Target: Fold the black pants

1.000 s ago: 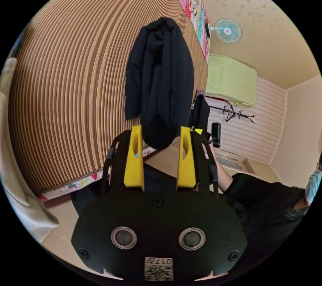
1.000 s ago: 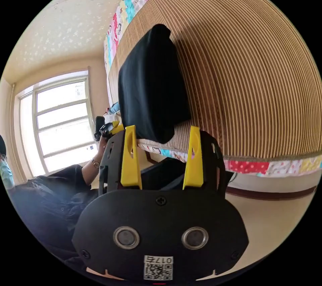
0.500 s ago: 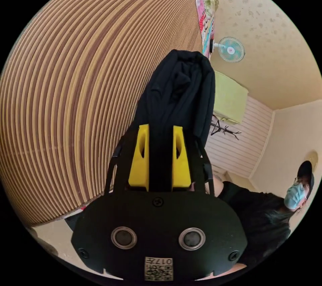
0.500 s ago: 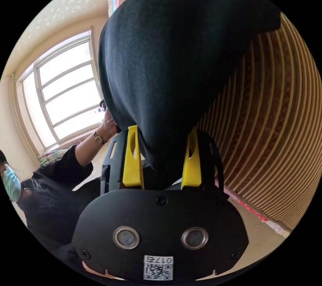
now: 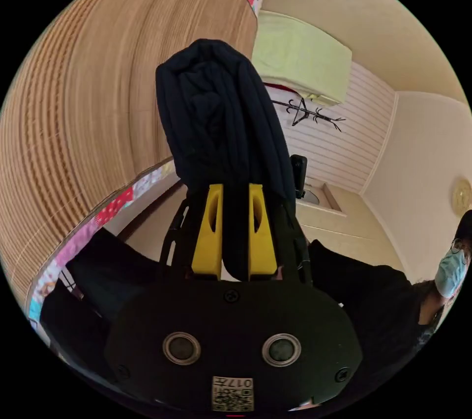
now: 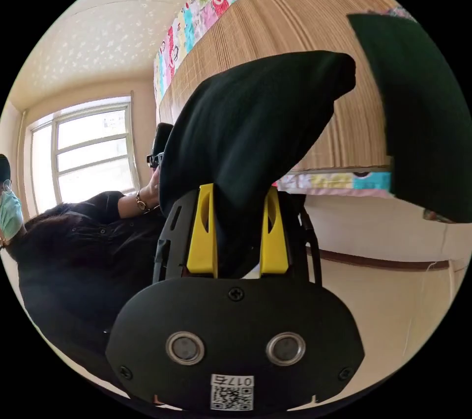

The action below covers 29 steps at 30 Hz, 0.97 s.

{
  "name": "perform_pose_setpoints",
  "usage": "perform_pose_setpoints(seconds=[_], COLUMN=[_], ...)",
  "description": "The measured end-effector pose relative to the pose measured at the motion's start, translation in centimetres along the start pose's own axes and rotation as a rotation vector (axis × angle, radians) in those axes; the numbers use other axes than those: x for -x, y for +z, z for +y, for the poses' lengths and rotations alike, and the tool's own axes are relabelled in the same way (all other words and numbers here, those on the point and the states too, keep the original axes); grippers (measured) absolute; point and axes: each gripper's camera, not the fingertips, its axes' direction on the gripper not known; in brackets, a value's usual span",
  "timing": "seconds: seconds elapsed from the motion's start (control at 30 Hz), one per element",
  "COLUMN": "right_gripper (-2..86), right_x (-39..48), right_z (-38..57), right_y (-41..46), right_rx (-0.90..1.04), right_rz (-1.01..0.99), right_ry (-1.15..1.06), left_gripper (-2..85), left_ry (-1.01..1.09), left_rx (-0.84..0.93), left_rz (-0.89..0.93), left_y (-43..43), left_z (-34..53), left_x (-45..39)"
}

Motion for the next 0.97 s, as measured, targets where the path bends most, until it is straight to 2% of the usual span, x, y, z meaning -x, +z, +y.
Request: perform_pose_setpoints(seconds=[0.07, 0.17, 0.23, 0.3, 0.37, 0.43, 0.5, 0.53, 0.63, 0.7, 0.8, 0.87, 0.93, 0.97], right_gripper=[14.4, 15.7, 15.9, 15.5, 15.5, 15.3, 15.0, 14.9, 14.5, 14.1, 10.8, 2.3, 1.3, 0.9], right_x=[-0.1, -0.8, -2.7, -5.6, -10.3, -12.2, -13.1, -12.6, -9.9, -7.9, -1.5, 5.3, 11.1, 14.8], right_z=[-0.8, -2.8, -4.6, -6.5, -8.8, -9.2, -9.0, -9.0, -7.8, -6.8, -4.9, -3.2, -2.0, -1.2], right_y=[-8.8, -16.9, -19.6, -20.3, -17.0, -14.2, -12.9, -12.5, -12.2, -12.0, -11.5, -9.8, -7.3, -5.6], right_rx=[-0.065, -0.134, -0.162, -0.192, -0.099, -0.127, -0.141, -0.152, -0.220, -0.252, -0.366, -0.497, -0.608, -0.690], right_rz=[0.156, 0.372, 0.468, 0.546, 0.650, 0.603, 0.556, 0.567, 0.645, 0.688, 0.890, 1.082, 1.138, 1.103], right_ry=[0.011, 0.067, 0.190, 0.335, 0.516, 0.574, 0.675, 0.672, 0.579, 0.561, 0.526, 0.494, 0.390, 0.309], left_gripper=[8.2, 9.0, 10.6, 8.9, 7.6, 7.5, 7.1, 6.9, 5.5, 5.1, 5.1, 5.1, 5.3, 5.3], left_ry=[0.058, 0.130, 0.080, 0.035, 0.081, 0.125, 0.127, 0.112, -0.090, -0.300, -0.516, -0.559, -0.575, -0.586], left_rx=[0.043, 0.074, 0.102, 0.211, 0.285, 0.344, 0.410, 0.414, 0.360, 0.290, 0.173, 0.104, 0.051, 0.011], left_rz=[0.017, 0.018, 0.002, -0.047, -0.099, -0.267, -0.520, -0.573, -0.772, -0.928, -1.144, -1.292, -1.472, -1.593], left_y=[5.1, 12.8, 16.2, 19.3, 20.0, 19.3, 15.9, 14.4, 4.7, -4.2, -13.4, -16.7, -18.6, -19.3], left_z=[-4.7, -12.5, -16.3, -18.6, -17.9, -15.5, -10.5, -8.9, -0.3, 7.8, 17.8, 22.7, 26.4, 28.6], left_x=[-3.9, -9.0, -9.2, -8.0, -7.1, -5.7, -2.0, -0.8, 5.5, 8.9, 8.5, 6.1, 3.1, 1.1])
